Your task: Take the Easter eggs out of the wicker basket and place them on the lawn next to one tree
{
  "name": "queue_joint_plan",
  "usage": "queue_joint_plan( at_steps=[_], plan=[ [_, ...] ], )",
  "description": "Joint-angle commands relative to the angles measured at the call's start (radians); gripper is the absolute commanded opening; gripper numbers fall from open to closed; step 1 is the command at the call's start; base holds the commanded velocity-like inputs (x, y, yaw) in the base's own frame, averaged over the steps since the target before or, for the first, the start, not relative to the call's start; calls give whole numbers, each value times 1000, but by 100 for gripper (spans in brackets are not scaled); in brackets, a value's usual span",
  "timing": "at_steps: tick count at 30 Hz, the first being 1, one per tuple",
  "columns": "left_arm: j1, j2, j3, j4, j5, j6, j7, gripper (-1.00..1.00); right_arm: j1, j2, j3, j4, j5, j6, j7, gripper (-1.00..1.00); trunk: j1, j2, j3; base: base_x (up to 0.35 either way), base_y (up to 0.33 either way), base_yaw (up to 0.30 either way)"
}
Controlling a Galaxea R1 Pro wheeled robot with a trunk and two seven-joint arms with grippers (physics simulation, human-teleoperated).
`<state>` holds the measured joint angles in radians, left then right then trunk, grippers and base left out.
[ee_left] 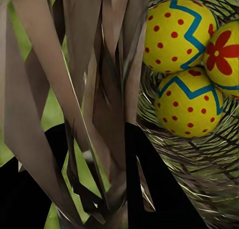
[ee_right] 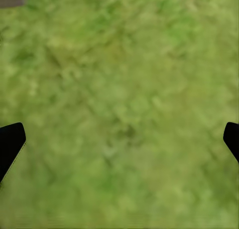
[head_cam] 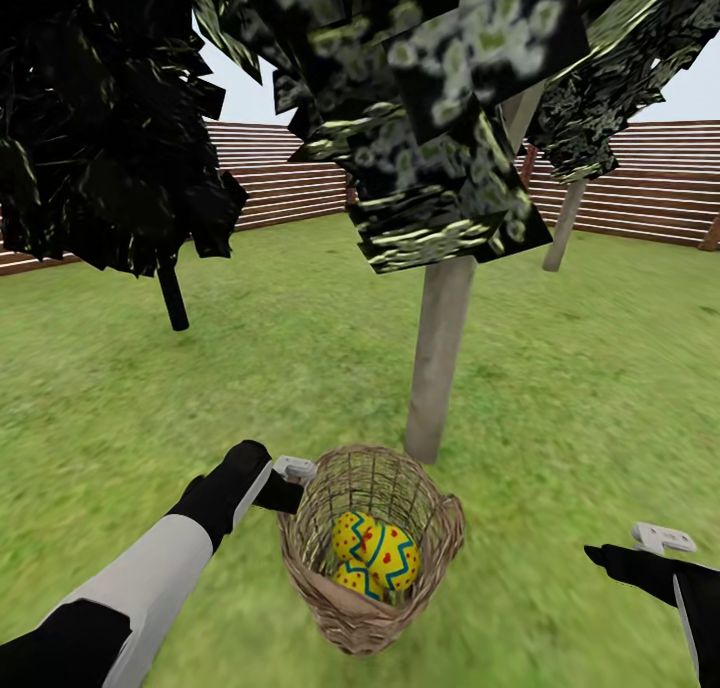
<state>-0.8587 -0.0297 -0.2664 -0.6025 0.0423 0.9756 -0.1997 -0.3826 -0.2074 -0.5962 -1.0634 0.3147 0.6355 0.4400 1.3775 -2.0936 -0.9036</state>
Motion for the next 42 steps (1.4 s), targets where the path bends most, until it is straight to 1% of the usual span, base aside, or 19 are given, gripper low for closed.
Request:
queue_joint_plan(
  at_steps=[1, 6, 9, 13, 17, 19, 20, 26, 28, 30, 42],
  plan=[
    [-1, 1, -3, -1, 14, 5, 2, -100, -1, 0, -2, -1, 10, 3, 9, 100, 0, 0, -1, 79, 0, 0],
    [0, -1, -1, 6, 12, 10, -3, -100, -1, 0, 0, 3, 9, 0, 8, 100, 0, 0, -1, 173, 0, 0],
    [0, 0, 1, 9, -4, 15, -4, -100, -1, 0, 0, 3, 9, 0, 8, 100, 0, 0, -1, 0, 0, 0],
    [0, 2, 21, 10, -37, 16, -29, -100, -1, -1, -1, 3, 7, 0, 8, 100, 0, 0, -1, 0, 0, 0],
    [0, 9, 43, 7, -59, 12, -53, -100, -1, -1, -1, 3, 7, 0, 8, 100, 0, 0, -1, 0, 0, 0],
    [0, 10, 45, 7, -72, 12, -65, -100, -1, -1, -1, 3, 7, 0, 8, 100, 0, 0, -1, 0, 0, 0],
    [0, 10, 45, 7, 33, 12, -79, -100, -1, -1, -1, 3, 7, 0, 8, 100, 4, -7, -4, 0, 0, 0],
    [0, 10, 46, 6, 34, 10, -85, -100, -1, -1, -1, 3, 7, 0, 8, 100, 27, -49, -23, 0, 0, 0],
    [0, 11, 46, 6, 34, 9, -114, -100, -1, -1, -1, 3, 7, 0, 8, 100, 35, -63, -29, 0, 0, 0],
    [-1, 11, 46, 6, 33, 9, -123, -100, -1, -1, -1, 3, 7, 0, 8, 100, 42, -77, -35, 0, 0, 0],
    [0, 12, 46, 7, 33, 8, -126, -100, -1, 1, 1, 14, 9, -1, 7, 100, 88, -161, -73, 0, 0, 0]
  ],
)
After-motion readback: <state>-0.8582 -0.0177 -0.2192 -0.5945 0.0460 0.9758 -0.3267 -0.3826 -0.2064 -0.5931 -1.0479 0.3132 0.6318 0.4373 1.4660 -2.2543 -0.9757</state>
